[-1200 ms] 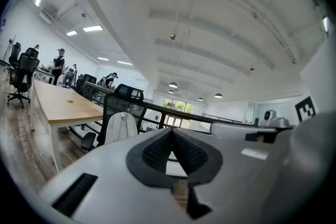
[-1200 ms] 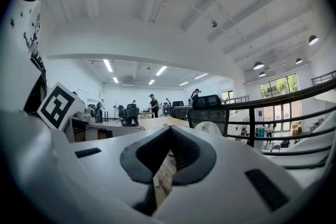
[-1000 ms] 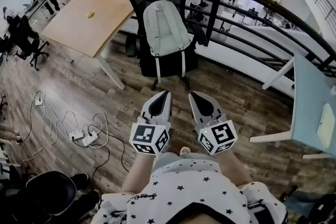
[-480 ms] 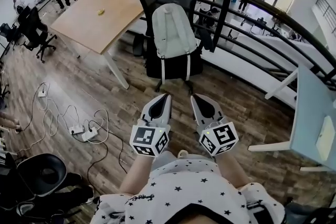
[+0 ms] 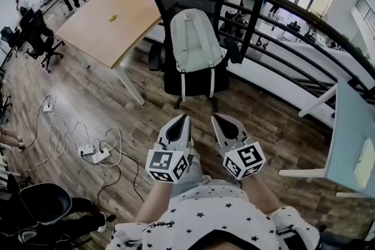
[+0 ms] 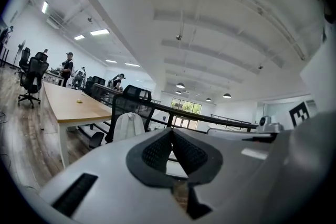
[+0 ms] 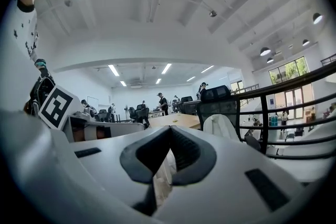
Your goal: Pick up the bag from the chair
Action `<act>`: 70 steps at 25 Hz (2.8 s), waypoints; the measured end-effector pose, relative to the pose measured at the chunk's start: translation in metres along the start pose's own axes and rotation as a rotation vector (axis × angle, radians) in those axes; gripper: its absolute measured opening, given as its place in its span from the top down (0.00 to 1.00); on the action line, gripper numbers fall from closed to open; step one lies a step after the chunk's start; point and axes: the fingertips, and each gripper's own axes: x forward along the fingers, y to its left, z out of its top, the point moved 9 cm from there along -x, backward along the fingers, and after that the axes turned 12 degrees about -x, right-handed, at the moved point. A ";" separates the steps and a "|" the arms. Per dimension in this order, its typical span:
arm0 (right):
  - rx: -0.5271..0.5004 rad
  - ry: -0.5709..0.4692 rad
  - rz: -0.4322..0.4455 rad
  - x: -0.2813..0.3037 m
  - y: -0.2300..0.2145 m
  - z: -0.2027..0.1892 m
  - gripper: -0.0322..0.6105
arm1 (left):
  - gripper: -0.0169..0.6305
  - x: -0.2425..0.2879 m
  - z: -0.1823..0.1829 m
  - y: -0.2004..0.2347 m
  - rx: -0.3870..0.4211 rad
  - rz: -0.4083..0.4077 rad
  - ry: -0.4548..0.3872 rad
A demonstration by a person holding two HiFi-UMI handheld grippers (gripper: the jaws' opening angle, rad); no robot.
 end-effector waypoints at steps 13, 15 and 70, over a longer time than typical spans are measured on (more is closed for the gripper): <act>-0.063 -0.009 -0.048 0.146 -0.071 0.011 0.96 | 0.95 0.143 0.058 0.093 0.016 -0.109 -0.006; -0.064 -0.010 -0.058 0.175 -0.085 0.018 0.96 | 0.95 0.168 0.074 0.109 0.014 -0.121 0.001; -0.209 0.236 0.251 0.607 -0.440 -0.100 0.93 | 0.76 0.612 0.087 0.352 0.102 0.288 0.167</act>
